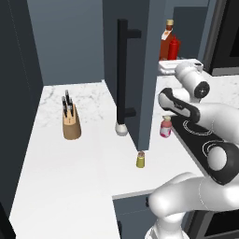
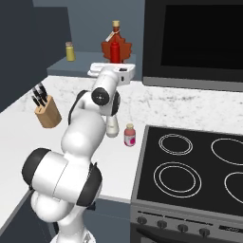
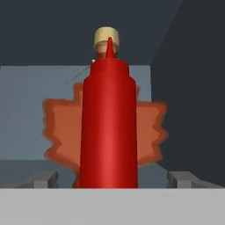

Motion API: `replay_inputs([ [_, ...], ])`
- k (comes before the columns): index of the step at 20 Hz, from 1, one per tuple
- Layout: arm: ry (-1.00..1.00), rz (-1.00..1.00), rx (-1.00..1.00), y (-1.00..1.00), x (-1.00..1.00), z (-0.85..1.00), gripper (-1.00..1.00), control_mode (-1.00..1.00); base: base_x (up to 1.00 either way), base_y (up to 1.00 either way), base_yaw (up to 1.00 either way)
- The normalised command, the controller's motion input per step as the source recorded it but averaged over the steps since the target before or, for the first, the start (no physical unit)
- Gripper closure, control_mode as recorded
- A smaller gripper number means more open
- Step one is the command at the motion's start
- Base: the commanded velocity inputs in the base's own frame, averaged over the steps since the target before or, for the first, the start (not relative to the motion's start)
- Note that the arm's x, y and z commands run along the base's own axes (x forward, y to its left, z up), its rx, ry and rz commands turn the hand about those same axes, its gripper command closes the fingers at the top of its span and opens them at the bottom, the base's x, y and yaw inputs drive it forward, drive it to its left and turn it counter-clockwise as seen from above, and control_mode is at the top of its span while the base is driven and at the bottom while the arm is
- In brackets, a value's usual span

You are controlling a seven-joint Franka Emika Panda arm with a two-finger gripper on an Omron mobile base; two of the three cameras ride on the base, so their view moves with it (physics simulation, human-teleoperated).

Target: Put the shaker and condiment bottle from the counter next to their counterparts in the cabinet.

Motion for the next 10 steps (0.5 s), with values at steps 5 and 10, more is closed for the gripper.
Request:
replay_inputs([
  [5, 0.00, -0.05, 0.03, -0.04, -0.58, 0.00, -1.00, -1.00, 0.00, 0.00, 0.00],
  [10, 0.00, -0.05, 0.01, -0.01, -0.71, -0.01, -1.00, -1.00, 0.00, 0.00, 0.00],
])
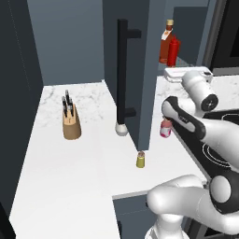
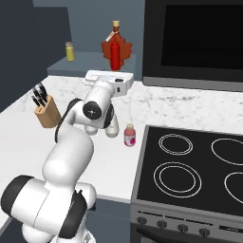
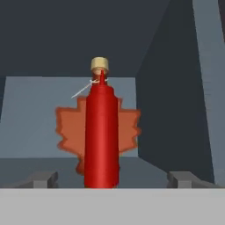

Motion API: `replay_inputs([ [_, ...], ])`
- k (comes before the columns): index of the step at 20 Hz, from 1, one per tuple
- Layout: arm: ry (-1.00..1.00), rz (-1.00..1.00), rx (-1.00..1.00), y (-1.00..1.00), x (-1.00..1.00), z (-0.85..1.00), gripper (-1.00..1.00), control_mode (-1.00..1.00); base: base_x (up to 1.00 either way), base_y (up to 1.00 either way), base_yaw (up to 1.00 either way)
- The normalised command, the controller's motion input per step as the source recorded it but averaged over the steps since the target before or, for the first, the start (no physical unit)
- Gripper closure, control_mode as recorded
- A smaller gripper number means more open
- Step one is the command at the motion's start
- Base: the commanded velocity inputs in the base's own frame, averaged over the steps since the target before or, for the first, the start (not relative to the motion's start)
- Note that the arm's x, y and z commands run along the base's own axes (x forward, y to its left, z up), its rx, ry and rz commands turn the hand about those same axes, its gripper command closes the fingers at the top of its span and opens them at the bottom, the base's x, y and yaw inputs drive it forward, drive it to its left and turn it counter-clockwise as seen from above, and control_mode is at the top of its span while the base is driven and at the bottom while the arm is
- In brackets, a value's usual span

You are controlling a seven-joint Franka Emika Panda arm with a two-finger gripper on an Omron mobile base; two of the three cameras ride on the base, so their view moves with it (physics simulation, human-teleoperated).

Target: Put the shaker and condiment bottle from the counter next to their counterparts in the cabinet.

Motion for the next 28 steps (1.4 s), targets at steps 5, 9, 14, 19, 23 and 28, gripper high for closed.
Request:
replay_inputs([
  [5, 0.00, -0.01, -0.10, 0.24, -0.69, -0.43, -1.00, -1.00, 0.00, 0.00, 0.00],
  [9, 0.00, 0.13, -0.07, 0.05, -0.95, -0.41, -1.00, -1.00, 0.00, 0.00, 0.00],
  [14, 0.00, 0.21, 0.00, -0.27, -1.00, -0.05, -1.00, -1.00, 0.00, 0.00, 0.00],
  [19, 0.05, 0.20, -0.01, -0.21, -0.98, -0.22, -1.00, -1.00, 0.00, 0.00, 0.00],
  [23, 0.07, 0.18, -0.17, 0.12, -0.69, -0.77, -1.00, -1.00, 0.00, 0.00, 0.00],
  [28, 0.05, 0.22, -0.22, 0.22, -0.37, -0.98, -1.00, -1.00, 0.00, 0.00, 0.00],
])
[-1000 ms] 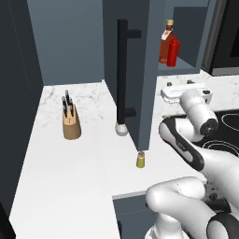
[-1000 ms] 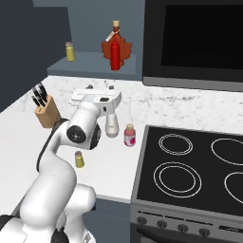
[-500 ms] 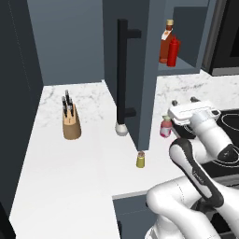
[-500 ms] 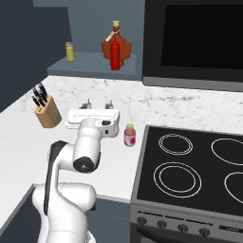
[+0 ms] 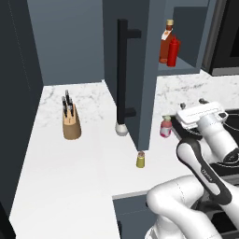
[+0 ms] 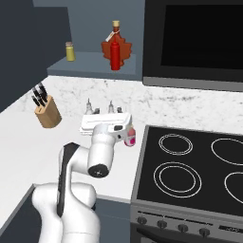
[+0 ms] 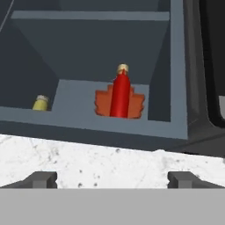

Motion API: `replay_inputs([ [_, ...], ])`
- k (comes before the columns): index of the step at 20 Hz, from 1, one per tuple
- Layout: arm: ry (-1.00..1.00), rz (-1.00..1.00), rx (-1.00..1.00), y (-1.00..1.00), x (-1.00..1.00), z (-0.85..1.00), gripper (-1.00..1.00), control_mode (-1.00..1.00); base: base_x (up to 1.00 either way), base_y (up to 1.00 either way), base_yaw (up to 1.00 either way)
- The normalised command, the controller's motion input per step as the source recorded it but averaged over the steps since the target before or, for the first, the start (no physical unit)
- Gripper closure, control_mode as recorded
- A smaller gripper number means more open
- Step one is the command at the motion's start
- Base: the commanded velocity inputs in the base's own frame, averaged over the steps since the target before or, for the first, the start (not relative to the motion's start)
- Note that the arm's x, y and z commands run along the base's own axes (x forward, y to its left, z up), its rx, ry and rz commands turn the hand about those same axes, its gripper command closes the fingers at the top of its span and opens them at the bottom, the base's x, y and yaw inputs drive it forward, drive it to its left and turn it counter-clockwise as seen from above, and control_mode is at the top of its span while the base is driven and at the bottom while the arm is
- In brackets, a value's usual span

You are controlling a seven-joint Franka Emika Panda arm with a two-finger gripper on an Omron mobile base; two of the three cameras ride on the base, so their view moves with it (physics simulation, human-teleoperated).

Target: Put the shaker and condiment bottle from the counter next to their counterparts in the cabinet.

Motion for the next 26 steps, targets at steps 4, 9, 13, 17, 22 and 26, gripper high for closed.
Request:
replay_inputs([
  [4, 0.11, 0.17, -0.14, 0.08, -0.22, -0.43, -1.00, -1.00, 0.00, 0.00, 0.00],
  [9, 0.40, 0.17, -0.17, 0.29, -0.02, -0.10, -1.00, -1.00, 0.00, 0.00, 0.00],
  [13, 0.41, 0.30, -0.29, 0.50, -0.48, -0.94, -1.00, -1.00, 0.00, 0.00, 0.00],
  [17, 0.35, 0.33, -0.23, 0.29, -0.67, -1.00, -1.00, -1.00, 0.00, 0.00, 0.00],
  [22, 0.09, 0.33, -0.14, 0.30, -0.52, -0.81, -1.00, -1.00, 0.00, 0.00, 0.00],
  [26, 0.00, 0.34, -0.06, 0.39, -0.27, -0.37, -1.00, -1.00, 0.00, 0.00, 0.00],
])
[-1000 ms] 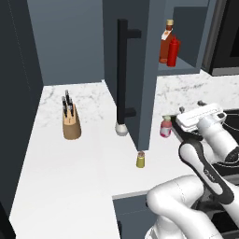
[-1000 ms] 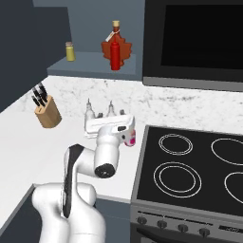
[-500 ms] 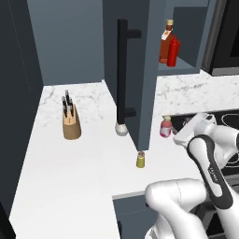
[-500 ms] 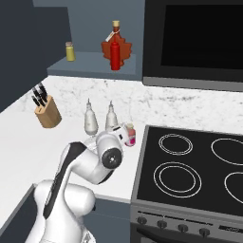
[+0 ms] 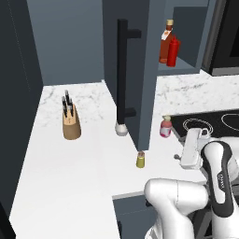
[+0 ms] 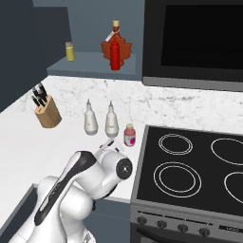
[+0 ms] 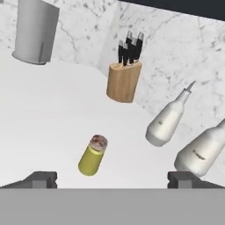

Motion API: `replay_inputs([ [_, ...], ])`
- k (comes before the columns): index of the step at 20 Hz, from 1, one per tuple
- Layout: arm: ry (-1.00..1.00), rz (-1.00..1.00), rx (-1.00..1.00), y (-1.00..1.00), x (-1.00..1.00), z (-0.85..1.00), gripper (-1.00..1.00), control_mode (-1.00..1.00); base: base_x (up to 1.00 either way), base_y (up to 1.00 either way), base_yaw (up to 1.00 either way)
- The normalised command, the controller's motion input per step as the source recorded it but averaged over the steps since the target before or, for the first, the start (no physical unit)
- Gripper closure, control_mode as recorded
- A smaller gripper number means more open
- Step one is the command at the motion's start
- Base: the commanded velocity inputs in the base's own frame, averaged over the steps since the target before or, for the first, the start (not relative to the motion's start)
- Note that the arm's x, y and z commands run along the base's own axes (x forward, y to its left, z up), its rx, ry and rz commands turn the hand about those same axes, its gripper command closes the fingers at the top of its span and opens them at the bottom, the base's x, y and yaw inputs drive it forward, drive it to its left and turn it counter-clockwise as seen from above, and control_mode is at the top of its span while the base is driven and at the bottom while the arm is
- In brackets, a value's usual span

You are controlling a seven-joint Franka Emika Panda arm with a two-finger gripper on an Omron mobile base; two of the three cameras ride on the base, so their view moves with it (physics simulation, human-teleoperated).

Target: Put the shaker and condiment bottle from the counter next to their counterparts in the cabinet.

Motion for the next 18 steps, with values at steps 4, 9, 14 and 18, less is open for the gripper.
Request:
replay_inputs([
  [4, 0.08, 0.24, 0.00, 0.52, -0.01, -0.04, -1.00, -1.00, 0.00, 0.00, 0.00],
  [9, 0.16, 0.14, 0.00, 0.27, 0.00, 0.06, -1.00, -1.00, 0.00, 0.00, 0.00],
  [14, 0.20, 0.00, 0.00, 0.00, 0.20, 0.05, -1.00, -1.00, 0.00, 0.00, 0.00],
  [18, 0.29, 0.01, 0.00, 0.05, 0.23, -0.02, -1.00, -1.00, 0.00, 0.00, 0.00],
])
